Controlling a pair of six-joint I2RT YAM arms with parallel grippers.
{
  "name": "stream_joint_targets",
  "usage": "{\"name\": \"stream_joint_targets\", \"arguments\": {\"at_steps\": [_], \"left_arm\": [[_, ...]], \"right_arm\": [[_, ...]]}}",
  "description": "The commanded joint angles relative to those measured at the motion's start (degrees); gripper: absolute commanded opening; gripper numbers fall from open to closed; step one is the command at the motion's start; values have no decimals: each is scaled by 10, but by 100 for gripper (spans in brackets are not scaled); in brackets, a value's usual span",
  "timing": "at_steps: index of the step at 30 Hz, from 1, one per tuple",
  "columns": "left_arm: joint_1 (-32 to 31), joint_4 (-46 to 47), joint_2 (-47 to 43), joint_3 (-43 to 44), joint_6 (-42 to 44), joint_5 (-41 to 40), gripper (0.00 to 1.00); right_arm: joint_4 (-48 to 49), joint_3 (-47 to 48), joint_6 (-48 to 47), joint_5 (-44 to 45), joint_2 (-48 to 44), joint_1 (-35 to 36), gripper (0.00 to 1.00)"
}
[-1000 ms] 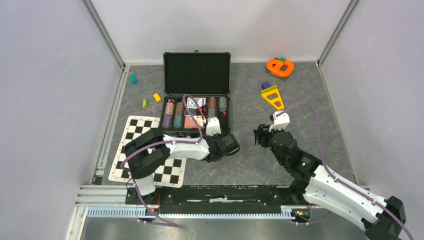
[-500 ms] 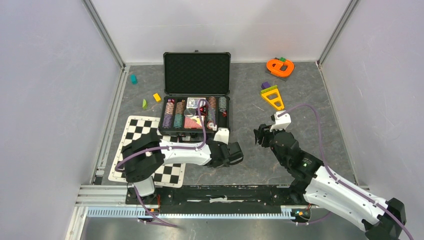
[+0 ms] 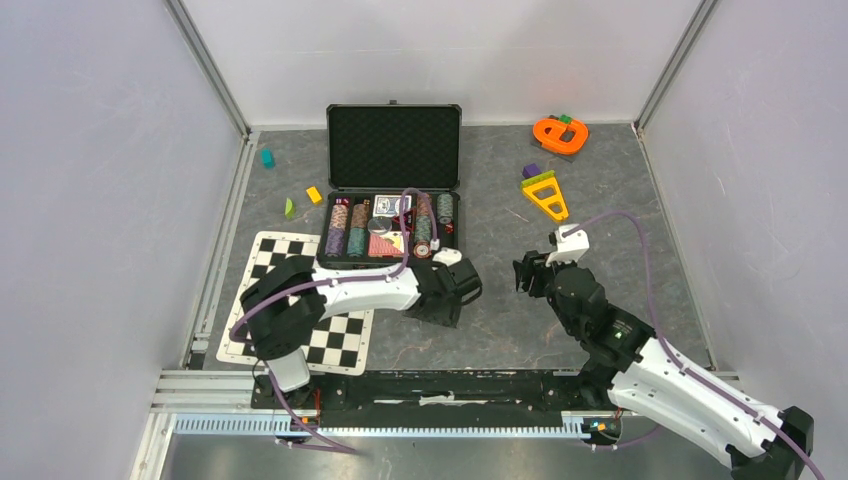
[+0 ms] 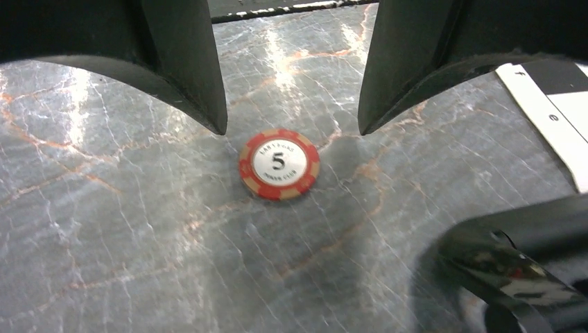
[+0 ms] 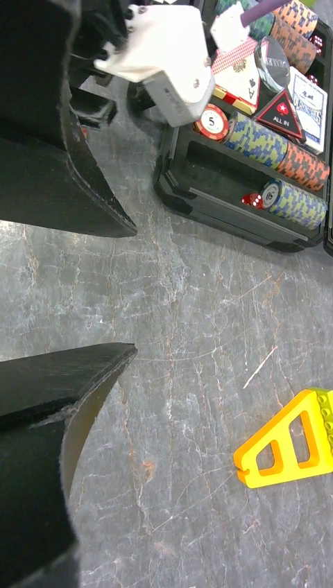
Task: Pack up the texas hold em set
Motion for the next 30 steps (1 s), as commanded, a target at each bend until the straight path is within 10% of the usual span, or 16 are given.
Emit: {"name": "stream_joint_targets", "arguments": {"at_steps": [1,30], "left_arm": [[27,21,5,20,70,50,77],[74,20,73,32,100,111,56]], "right_arm": [[-8,26,-1,20,-19,0,63],[-10,21,1,22,-27,0,64]]}}
